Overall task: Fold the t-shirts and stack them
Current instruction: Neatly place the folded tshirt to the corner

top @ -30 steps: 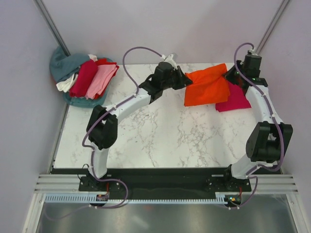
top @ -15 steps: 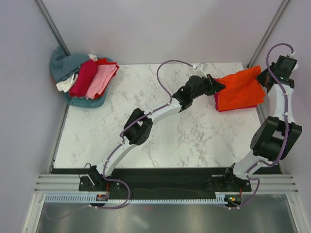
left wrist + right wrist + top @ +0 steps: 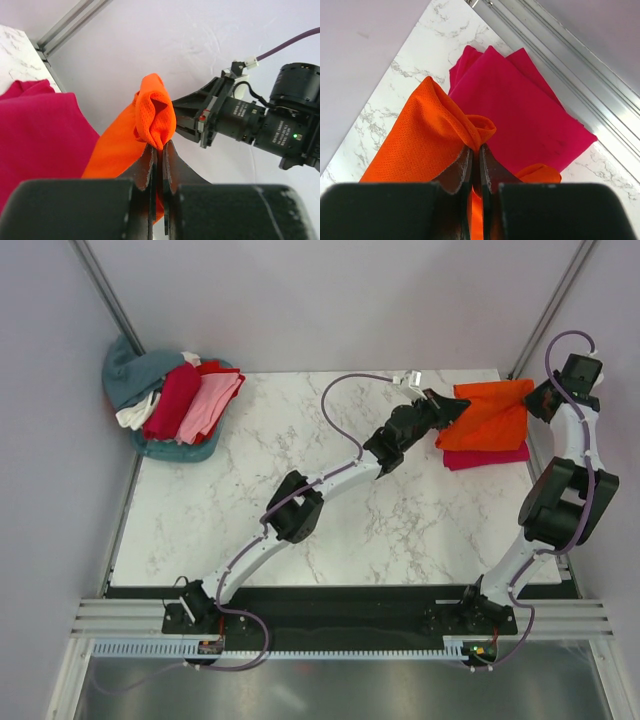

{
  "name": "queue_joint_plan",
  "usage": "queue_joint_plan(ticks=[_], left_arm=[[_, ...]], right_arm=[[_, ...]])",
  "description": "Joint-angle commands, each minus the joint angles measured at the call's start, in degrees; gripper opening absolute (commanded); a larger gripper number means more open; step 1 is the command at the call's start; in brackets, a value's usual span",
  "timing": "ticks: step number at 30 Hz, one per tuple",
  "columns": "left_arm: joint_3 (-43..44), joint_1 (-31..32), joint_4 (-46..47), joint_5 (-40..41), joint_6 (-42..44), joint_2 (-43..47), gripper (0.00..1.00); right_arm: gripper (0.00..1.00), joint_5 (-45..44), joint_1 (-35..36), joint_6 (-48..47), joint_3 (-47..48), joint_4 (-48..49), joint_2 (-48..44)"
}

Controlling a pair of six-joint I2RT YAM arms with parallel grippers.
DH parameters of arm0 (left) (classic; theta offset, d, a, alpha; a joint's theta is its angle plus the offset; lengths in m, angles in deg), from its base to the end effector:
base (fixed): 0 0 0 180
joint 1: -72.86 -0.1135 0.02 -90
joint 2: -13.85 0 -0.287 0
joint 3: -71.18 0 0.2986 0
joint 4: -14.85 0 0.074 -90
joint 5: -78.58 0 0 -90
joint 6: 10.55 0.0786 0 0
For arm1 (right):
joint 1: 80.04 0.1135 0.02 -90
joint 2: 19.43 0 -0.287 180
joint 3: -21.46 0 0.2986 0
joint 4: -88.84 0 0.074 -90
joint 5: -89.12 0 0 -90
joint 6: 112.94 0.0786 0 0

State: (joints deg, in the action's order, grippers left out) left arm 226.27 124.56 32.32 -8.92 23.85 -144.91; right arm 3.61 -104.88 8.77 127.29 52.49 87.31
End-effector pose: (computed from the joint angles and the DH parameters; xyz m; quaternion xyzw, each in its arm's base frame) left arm 0.4574 -0.5736 0.2347 -0.0381 0.6159 -0.6257 0.4772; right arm 0.4767 -0.2139 0.2914 0.4088 0.7967 0.0616 0.4409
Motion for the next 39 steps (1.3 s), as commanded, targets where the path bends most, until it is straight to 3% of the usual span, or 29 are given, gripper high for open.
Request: queue_joint_plan(ticks=[1, 12, 19, 33, 36, 38, 39], left_arm=[[2.75, 1.21, 4.60, 4.70, -3.99, -2.43, 0.02], [1.43, 3.14, 4.78, 6.90, -3.12, -1.20, 0.02], [1.69, 2.97, 4.08, 9.36, -9.08, -4.89, 0.02], [4.32, 0.51, 2.49, 14.98, -12.79, -11.22, 0.02], [4.86, -0.28, 2.58, 16.47, -11.74, -11.49, 0.07], [5.30, -1.16, 2.49, 17.79, -11.38, -11.49, 0.40], [5.82, -1.86, 2.49, 18.32, -10.16, -11.49, 0.55]], right_arm=[[0.00, -0.62, -0.30, -0.41, 2.62, 0.93, 1.54], [0.00, -2.56, -1.53, -1.03, 3.85, 0.93, 2.41], [0.00, -0.89, -1.44, 0.11, 5.69, 1.46, 7.60], [0.00, 0.34, -0.74, 2.14, 8.94, 6.03, 15.07], [0.03, 1.66, -0.65, 2.48, 10.17, 7.43, 17.36], [0.09, 2.01, -0.65, 3.71, 10.44, 8.84, 18.76], [0.21, 1.93, -0.56, 4.33, 10.70, 10.32, 19.20]])
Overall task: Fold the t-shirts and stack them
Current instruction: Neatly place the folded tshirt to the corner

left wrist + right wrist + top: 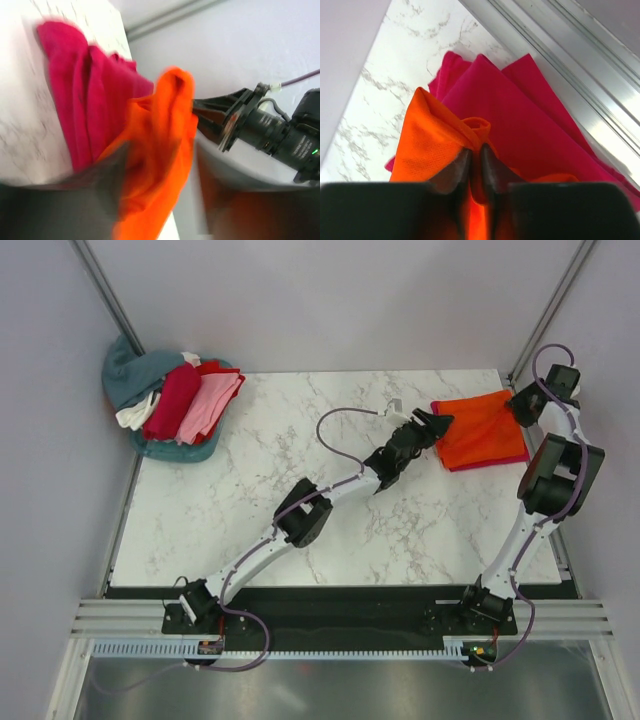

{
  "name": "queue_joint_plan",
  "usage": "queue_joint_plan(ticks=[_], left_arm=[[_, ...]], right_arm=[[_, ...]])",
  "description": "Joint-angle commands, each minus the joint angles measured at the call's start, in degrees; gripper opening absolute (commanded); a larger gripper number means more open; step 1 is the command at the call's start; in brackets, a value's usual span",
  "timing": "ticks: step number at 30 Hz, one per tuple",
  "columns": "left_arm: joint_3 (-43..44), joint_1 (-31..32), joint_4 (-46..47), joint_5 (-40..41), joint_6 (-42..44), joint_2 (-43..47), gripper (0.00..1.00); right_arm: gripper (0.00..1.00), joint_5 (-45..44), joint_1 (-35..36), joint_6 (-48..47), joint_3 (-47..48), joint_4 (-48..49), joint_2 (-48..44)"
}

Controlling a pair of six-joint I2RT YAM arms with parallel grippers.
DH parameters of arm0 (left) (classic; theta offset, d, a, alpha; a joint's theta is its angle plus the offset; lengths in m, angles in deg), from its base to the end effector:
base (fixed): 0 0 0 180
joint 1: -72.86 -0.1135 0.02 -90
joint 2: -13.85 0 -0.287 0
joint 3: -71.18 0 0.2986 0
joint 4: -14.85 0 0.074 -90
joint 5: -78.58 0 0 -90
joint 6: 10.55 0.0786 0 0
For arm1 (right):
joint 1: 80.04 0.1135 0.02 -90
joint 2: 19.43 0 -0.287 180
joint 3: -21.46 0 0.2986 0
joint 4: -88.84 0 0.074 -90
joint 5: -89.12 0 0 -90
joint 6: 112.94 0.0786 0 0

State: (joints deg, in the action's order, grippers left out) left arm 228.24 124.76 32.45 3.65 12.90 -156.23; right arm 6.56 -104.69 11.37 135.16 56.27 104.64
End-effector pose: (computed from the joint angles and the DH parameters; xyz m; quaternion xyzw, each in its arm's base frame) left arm 0.4746 -0.5721 0.1076 -0.1813 0.6547 -0.5804 0.4491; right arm 0.5366 -0.2350 0.1940 0.4277 0.8092 0.0928 0.3920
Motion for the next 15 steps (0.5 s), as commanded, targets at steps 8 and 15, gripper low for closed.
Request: queue_joint_plan(ticks=[8, 15], left_arm=[[-3.77, -6.54, 4.21, -2.14, 6.42, 6.94, 0.83], [-21.49, -8.91, 3.24, -9.87, 12.21, 22.29, 0.73]], right_arm=[[0.98, -2.25, 1.00, 0.86, 3.99, 6.56, 0.41], [0.93, -17.35, 6.79, -8.10, -6.37, 4.28, -13.05]])
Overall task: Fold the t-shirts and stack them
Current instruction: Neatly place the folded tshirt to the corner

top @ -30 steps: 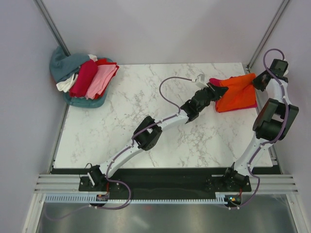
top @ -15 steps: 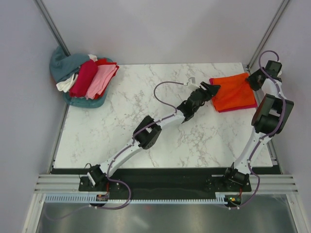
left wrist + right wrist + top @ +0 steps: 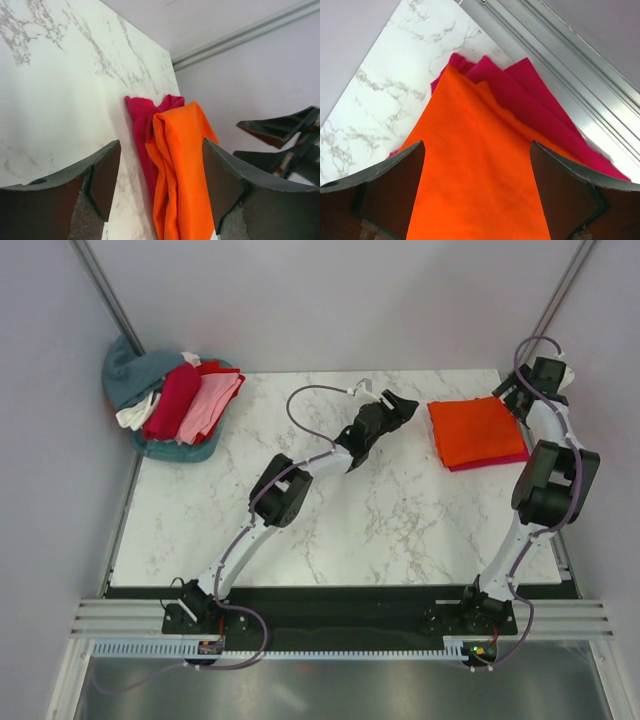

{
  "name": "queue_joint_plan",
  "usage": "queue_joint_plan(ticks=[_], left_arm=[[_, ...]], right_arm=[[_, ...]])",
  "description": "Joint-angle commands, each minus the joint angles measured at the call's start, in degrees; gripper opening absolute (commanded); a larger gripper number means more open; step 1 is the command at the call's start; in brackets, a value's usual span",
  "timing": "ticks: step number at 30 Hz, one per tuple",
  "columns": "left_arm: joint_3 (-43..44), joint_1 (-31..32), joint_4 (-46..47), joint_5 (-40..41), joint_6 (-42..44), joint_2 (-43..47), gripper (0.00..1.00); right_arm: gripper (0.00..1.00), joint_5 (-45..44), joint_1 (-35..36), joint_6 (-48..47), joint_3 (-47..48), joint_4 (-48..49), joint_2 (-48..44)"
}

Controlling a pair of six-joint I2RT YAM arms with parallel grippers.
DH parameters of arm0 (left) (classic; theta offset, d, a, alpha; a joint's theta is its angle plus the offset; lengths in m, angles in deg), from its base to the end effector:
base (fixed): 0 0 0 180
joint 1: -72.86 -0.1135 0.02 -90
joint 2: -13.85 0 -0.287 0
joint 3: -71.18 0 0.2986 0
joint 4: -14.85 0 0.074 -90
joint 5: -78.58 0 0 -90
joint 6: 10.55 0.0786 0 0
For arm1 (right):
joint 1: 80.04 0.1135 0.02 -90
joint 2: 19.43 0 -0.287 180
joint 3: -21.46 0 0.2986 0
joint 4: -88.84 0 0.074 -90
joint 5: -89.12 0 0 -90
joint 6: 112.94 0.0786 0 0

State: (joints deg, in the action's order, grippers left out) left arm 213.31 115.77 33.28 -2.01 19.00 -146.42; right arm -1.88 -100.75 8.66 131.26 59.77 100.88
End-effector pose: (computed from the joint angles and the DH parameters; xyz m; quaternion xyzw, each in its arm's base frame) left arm 0.5401 -0.4845 0.1182 -0.1646 0.6859 -0.5184 0.4835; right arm 0.5383 -0.2050 0.2096 0.4021 0.8104 0.0326 0.4247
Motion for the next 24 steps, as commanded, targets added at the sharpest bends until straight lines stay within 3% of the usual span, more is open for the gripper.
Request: queue_joint_plan(ticks=[1, 8, 12, 18, 21, 24], left_arm=[[-9.49, -0.29, 2.15, -4.66, 6.48, 14.70, 0.71], [-34.80, -4.33, 1.18, -9.15, 7.80, 34.71, 0.60], [-48.06, -6.00, -0.57, -9.15, 10.16, 44.67, 0.59], [-60.11, -8.98, -4.71, -11.60, 11.57, 56.44, 0.58], [-65.49, -10.13, -6.11, -10.99, 12.80, 61.98, 0.57], [-69.36, -11.27, -8.22, -10.73, 13.86, 66.46, 0.57]], right_arm=[[0.93, -10.16, 3.56, -6.45, -3.46, 0.34, -10.52], [0.72, -10.18, 10.15, -12.33, -9.97, -3.96, -18.09], [0.68, -9.46, 16.64, -15.68, -10.76, -5.64, -18.88], [0.66, -16.39, 23.33, -19.72, -9.71, -9.50, -17.48], [0.58, -17.02, 25.54, -20.95, -10.67, -10.82, -16.95], [0.61, -19.90, 29.22, -22.44, -11.64, -11.18, -16.95]])
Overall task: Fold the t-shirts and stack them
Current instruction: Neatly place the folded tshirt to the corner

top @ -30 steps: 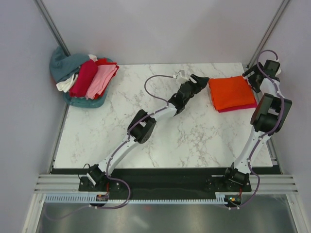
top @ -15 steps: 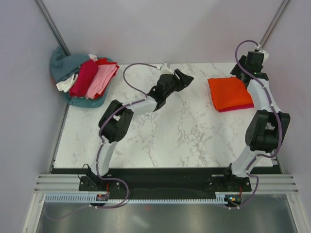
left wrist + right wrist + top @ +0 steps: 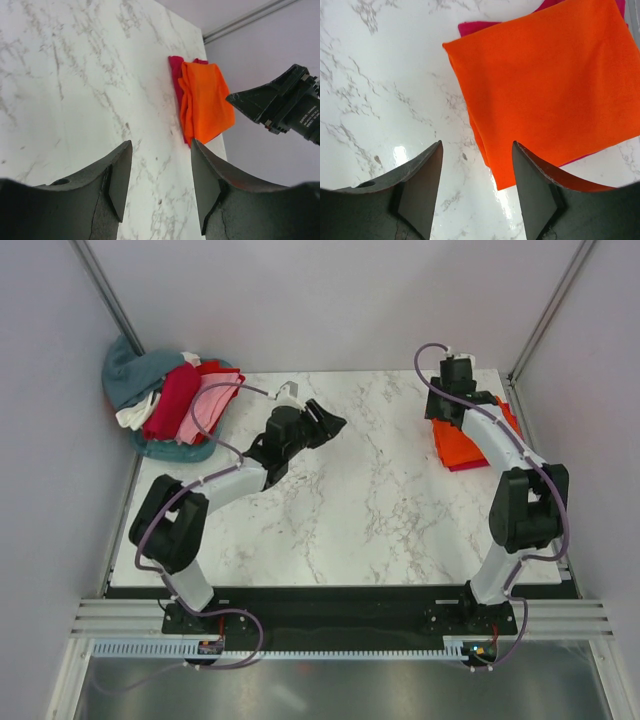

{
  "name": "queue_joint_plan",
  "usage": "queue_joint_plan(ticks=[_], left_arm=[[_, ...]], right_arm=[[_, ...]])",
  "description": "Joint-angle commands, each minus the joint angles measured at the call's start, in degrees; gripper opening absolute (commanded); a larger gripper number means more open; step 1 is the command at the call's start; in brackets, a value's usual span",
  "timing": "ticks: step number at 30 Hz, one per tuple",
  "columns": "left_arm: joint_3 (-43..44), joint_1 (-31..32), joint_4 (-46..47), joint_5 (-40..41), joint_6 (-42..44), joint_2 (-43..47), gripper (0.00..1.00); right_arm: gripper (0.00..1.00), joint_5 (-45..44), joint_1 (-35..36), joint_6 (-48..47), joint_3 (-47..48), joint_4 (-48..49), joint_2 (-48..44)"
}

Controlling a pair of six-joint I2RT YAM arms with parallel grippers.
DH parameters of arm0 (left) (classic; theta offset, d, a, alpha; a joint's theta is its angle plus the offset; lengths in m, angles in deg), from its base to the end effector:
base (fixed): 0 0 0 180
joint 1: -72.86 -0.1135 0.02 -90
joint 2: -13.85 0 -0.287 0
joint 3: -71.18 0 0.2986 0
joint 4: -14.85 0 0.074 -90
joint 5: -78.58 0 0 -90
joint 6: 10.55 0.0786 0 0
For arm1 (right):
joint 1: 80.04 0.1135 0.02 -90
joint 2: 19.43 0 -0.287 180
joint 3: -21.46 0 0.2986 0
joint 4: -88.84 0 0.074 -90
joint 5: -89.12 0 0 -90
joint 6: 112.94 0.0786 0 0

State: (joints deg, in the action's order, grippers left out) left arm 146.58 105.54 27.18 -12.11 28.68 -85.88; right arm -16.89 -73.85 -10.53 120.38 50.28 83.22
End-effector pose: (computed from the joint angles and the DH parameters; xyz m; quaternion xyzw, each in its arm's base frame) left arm 0.4118 -0.2653 0.2416 -0.1184 0.7681 -0.4223 0.4666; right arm 0.4909 0.0314 0.2735 0.1054 0.9013 -0.0610 0.4158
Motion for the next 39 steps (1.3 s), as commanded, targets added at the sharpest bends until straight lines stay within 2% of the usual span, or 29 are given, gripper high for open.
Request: queue_joint_plan(ticks=[1, 3, 4, 5, 9, 13, 18, 27, 33, 39], left_arm=[[-3.42, -1.22, -2.65, -0.80, 4.53, 6.81, 0.57], [-5.36, -1.75, -4.57, -0.89, 5.84, 8.57, 0.57], [-5.97, -1.84, -5.20, -0.89, 6.20, 9.97, 0.57], [-6.94, -2.01, -5.81, -1.59, 6.90, 10.68, 0.57], [-9.31, -2.89, -7.83, -3.79, 7.96, 13.15, 0.57], [-12.12, -2.98, -8.63, -4.15, 8.31, 15.96, 0.56], [-15.47, -3.24, -8.28, -3.62, 9.71, 18.77, 0.56], [-18.54, -3.51, -9.25, -4.50, 10.33, 21.23, 0.55], [-19.60, -3.77, -9.16, -3.62, 11.12, 22.03, 0.54], [-19.60, -3.95, -9.24, -3.27, 11.30, 21.94, 0.54]], right_arm=[[0.67, -6.30, 3.37, -3.70, -0.76, -1.87, 1.23], [0.76, -9.99, 6.01, -4.40, 0.21, -3.27, 2.46], [0.85, -14.18, 6.72, -4.93, 0.82, -3.80, 4.21], [0.89, -15.96, 7.59, -5.11, 2.22, -5.11, 5.27], [0.91, -22.65, 8.57, -6.34, 6.79, -8.54, 11.51], [0.89, -27.13, 10.06, -7.48, 9.26, -9.51, 16.69], [0.87, -36.88, 10.94, -7.22, 13.39, -10.83, 21.70], [0.85, -43.14, 10.68, -7.57, 18.31, -12.59, 32.08], [0.78, -46.21, 8.75, -4.93, 21.30, -15.31, 35.60], [0.61, -48.59, 8.30, -6.34, 21.74, -15.49, 36.74]])
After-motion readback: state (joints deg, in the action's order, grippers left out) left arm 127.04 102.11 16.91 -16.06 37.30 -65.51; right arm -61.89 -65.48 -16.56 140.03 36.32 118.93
